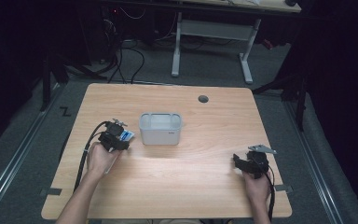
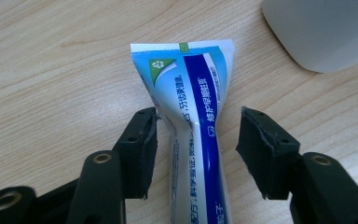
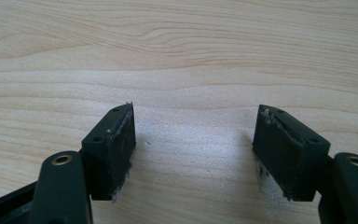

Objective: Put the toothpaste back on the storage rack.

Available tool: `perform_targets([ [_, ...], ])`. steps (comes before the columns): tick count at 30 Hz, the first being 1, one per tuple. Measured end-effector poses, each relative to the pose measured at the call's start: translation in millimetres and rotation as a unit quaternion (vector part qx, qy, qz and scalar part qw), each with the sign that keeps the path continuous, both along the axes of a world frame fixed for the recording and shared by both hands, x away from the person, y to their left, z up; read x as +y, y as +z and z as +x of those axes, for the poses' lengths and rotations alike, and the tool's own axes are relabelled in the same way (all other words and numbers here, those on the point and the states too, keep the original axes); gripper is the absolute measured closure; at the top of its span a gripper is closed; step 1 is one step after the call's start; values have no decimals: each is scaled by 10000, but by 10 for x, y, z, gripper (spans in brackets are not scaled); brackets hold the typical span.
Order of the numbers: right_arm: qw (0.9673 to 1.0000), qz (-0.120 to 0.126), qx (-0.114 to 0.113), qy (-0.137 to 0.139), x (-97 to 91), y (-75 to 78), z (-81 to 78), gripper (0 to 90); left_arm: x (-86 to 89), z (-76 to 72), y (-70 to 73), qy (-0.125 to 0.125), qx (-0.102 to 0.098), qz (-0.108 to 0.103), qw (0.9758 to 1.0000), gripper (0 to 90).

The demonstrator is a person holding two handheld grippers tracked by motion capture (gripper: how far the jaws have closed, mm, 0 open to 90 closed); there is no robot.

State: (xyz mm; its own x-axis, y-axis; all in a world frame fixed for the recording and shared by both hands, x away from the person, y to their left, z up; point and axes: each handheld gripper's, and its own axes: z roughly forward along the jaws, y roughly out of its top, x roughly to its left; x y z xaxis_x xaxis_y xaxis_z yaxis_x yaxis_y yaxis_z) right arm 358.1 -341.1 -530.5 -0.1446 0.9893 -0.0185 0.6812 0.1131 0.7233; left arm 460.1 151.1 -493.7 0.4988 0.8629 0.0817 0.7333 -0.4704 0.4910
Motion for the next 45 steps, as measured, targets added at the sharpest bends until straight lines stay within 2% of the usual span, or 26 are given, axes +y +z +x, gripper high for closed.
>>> perform_targets([
  [9,10000,-1,-1,-2,0,0,0,297,-4,52,-26,67,48,-2,10000,526],
  [21,10000,-1,-2,-2,0,0,0,297,-9,80,-94,109,206,119,9997,539],
  [23,10000,-2,0,3,0,0,0,297,7,83,-102,152,222,19,9996,544],
  [27,10000,-3,1,2,0,0,0,297,4,81,-96,152,251,42,9996,553],
  [31,10000,-1,1,12,0,0,0,297,32,78,-98,148,288,-66,9995,581],
  [33,10000,5,0,6,1,0,0,297,49,68,-104,116,256,-208,9994,622],
  [35,10000,0,0,6,1,0,0,297,65,55,-105,107,164,-250,9995,639],
  [39,10000,4,-1,8,1,0,0,297,89,37,-93,99,104,-310,9994,666],
  [42,10000,-3,-5,18,0,0,0,297,100,21,-62,63,130,-389,9991,696],
  [45,10000,-7,0,24,1,0,-2,297,103,-3,-33,31,76,-417,9991,708],
])
